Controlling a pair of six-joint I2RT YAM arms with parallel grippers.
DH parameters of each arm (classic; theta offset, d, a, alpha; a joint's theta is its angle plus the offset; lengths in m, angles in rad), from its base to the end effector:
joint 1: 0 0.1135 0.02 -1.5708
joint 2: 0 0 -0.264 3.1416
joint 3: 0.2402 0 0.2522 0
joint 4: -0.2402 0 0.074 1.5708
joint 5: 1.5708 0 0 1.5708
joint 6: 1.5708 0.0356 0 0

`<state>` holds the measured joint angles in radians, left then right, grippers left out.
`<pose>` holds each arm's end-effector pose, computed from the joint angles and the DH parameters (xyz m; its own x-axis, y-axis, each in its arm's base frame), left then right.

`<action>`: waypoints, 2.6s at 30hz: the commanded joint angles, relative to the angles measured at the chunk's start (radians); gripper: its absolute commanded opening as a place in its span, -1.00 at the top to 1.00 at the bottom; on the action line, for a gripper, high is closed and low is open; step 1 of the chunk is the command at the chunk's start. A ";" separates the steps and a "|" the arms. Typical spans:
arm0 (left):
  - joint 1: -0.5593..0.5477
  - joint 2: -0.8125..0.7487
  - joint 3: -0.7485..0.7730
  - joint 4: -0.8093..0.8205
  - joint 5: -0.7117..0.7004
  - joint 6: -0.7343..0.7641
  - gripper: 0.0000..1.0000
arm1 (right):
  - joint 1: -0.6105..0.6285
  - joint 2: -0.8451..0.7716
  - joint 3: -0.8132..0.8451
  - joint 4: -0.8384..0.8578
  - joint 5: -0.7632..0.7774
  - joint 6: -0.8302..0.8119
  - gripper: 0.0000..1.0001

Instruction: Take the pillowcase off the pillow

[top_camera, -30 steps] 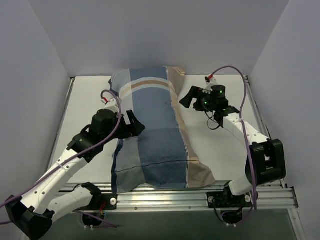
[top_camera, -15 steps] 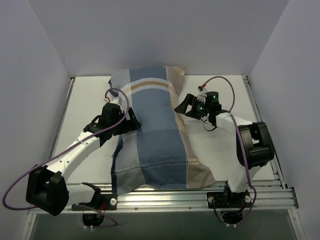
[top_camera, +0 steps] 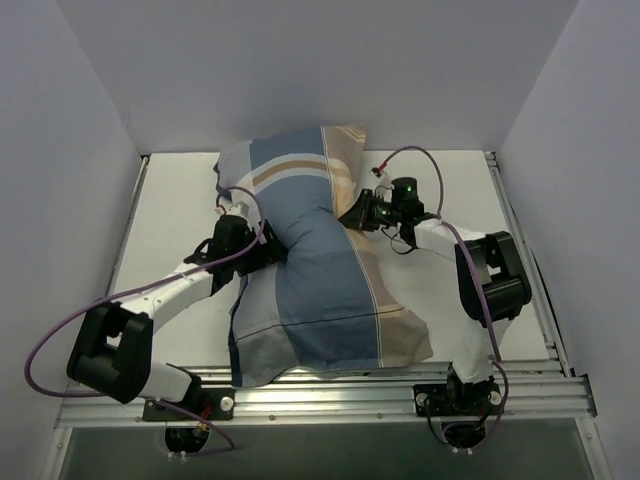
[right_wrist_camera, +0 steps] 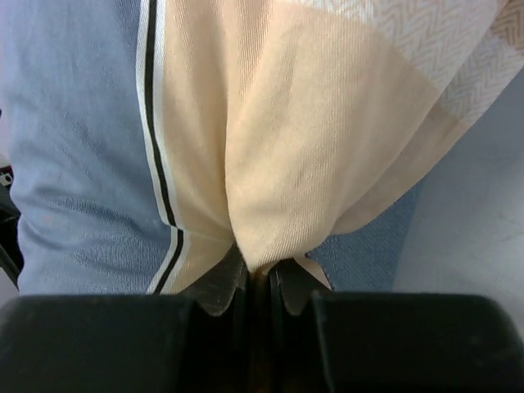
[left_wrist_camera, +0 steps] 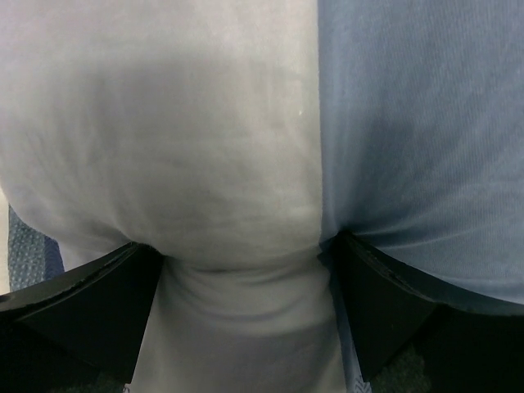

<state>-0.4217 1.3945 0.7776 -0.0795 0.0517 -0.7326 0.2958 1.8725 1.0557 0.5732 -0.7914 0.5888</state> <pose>0.2659 -0.1213 0.2104 -0.7327 -0.4033 -0.5482 -0.0606 0.8409 -0.5377 0.3810 0.1426 0.2042 -0.6724 0.2032 -0.7118 -0.5914 0.4308 0.6816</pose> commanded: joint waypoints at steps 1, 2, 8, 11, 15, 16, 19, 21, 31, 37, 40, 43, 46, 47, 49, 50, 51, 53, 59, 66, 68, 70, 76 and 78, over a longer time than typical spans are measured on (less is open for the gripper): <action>-0.045 0.118 0.001 0.033 0.057 -0.031 -0.88 | 0.043 -0.151 0.154 -0.166 -0.062 -0.113 1.00; -0.055 0.133 0.024 0.034 0.059 -0.033 -0.88 | 0.046 -0.188 0.189 -0.214 -0.045 -0.138 1.00; -0.140 0.218 0.290 0.044 0.033 -0.068 -0.89 | 0.138 -0.260 0.560 -0.622 0.124 -0.342 1.00; -0.144 0.225 0.376 0.063 0.005 -0.094 -0.88 | 0.196 -0.271 0.631 -0.673 0.133 -0.359 1.00; -0.144 0.161 0.361 0.020 -0.081 -0.116 -0.88 | 0.293 -0.268 0.607 -0.751 0.268 -0.435 1.00; -0.144 0.138 0.295 0.018 -0.096 -0.126 -0.88 | 0.308 -0.263 0.589 -0.777 0.290 -0.443 0.96; -0.143 0.003 0.162 0.011 -0.130 -0.168 -0.88 | 0.339 -0.268 0.486 -0.773 0.299 -0.437 0.80; -0.149 -0.143 0.017 -0.025 -0.133 -0.209 -0.88 | 0.361 -0.305 0.408 -0.765 0.310 -0.431 0.60; -0.180 -0.796 -0.101 -0.518 -0.229 -0.196 -0.88 | 0.407 -0.536 0.303 -0.851 0.576 -0.409 -0.32; -0.177 -0.703 0.075 -0.513 -0.303 -0.064 -0.88 | 0.391 -0.628 0.167 -0.885 0.857 -0.313 -0.54; -0.172 -0.547 0.126 -0.439 -0.323 -0.002 -0.88 | 0.372 -0.656 0.092 -0.911 0.919 -0.267 -0.58; -0.154 -0.399 0.161 -0.323 -0.328 0.016 -0.88 | 0.326 -0.708 -0.003 -0.894 0.894 -0.241 -0.59; -0.115 -0.283 0.158 -0.224 -0.317 -0.005 -0.88 | 0.266 -0.725 -0.101 -0.816 0.765 -0.239 -0.59; -0.100 -0.237 0.141 -0.204 -0.309 -0.026 -0.88 | 0.256 -0.719 -0.126 -0.785 0.727 -0.242 -0.58; -0.048 -0.206 0.115 -0.175 -0.268 -0.051 -0.88 | 0.253 -0.673 -0.173 -0.675 0.666 -0.238 -0.56; -0.025 -0.189 0.097 -0.169 -0.259 -0.077 -0.88 | 0.256 -0.647 -0.178 -0.641 0.602 -0.234 -0.54; -0.005 -0.187 0.056 -0.167 -0.251 -0.091 -0.88 | 0.262 -0.623 -0.181 -0.572 0.584 -0.228 -0.53; 0.069 -0.195 0.016 -0.161 -0.234 -0.111 -0.88 | 0.285 -0.540 -0.168 -0.486 0.578 -0.213 -0.51; 0.242 -0.161 0.058 -0.155 -0.129 -0.033 -0.88 | 0.328 -0.273 0.053 -0.329 0.587 -0.230 -0.48; 0.071 -0.241 0.282 -0.268 -0.073 0.211 -0.88 | 0.316 -0.314 0.202 -0.424 0.705 -0.262 -0.57; -0.038 -0.274 0.310 -0.305 -0.131 0.275 -0.88 | 0.290 -0.352 0.178 -0.444 0.699 -0.270 -0.59; -0.098 -0.287 0.318 -0.316 -0.153 0.301 -0.88 | 0.241 -0.406 0.130 -0.466 0.672 -0.267 -0.58; -0.242 -0.244 0.338 -0.319 -0.232 0.361 -0.88 | 0.192 -0.558 0.006 -0.538 0.618 -0.300 -0.57; -0.244 -0.209 0.336 -0.324 -0.260 0.357 -0.88 | 0.192 -0.582 -0.037 -0.561 0.562 -0.319 -0.47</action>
<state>-0.6598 1.1412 1.0855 -0.3676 -0.1291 -0.4236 0.4740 1.3380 1.0634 0.0711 -0.1490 0.3107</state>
